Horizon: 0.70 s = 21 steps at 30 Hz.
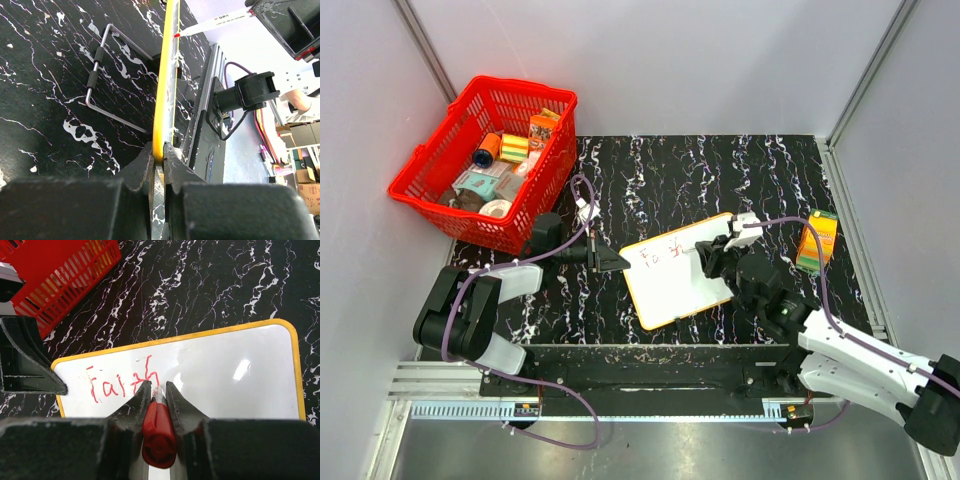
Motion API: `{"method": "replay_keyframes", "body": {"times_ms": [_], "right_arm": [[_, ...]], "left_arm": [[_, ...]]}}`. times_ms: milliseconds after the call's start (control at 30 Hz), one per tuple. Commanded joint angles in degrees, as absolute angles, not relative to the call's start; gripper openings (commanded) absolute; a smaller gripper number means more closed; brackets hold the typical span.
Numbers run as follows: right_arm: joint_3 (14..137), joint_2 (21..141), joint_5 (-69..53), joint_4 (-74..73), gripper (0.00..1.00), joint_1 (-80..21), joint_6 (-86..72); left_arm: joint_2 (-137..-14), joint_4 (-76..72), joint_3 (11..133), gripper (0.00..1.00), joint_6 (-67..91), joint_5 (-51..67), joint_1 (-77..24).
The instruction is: Write a sentence on the whiteboard
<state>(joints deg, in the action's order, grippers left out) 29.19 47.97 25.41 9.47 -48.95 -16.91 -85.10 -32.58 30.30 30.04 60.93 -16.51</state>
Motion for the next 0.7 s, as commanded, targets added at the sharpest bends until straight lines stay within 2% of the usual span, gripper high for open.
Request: {"method": "replay_keyframes", "body": {"times_ms": [0, 400, 667], "right_arm": [[28.7, 46.9, 24.7, 8.1, 0.0, -48.4, -17.9], [32.3, 36.0, 25.7, 4.4, 0.0, -48.4, -16.9], [32.9, 37.0, 25.3, 2.8, 0.0, -48.4, -15.8]], "left_arm": [[-84.5, -32.2, 30.7, 0.0, 23.2, 60.2, -17.8], [-84.3, -32.0, 30.7, 0.0, 23.1, 60.0, -17.9], [-83.9, -31.8, 30.5, 0.0, 22.9, 59.9, -17.8]]}}
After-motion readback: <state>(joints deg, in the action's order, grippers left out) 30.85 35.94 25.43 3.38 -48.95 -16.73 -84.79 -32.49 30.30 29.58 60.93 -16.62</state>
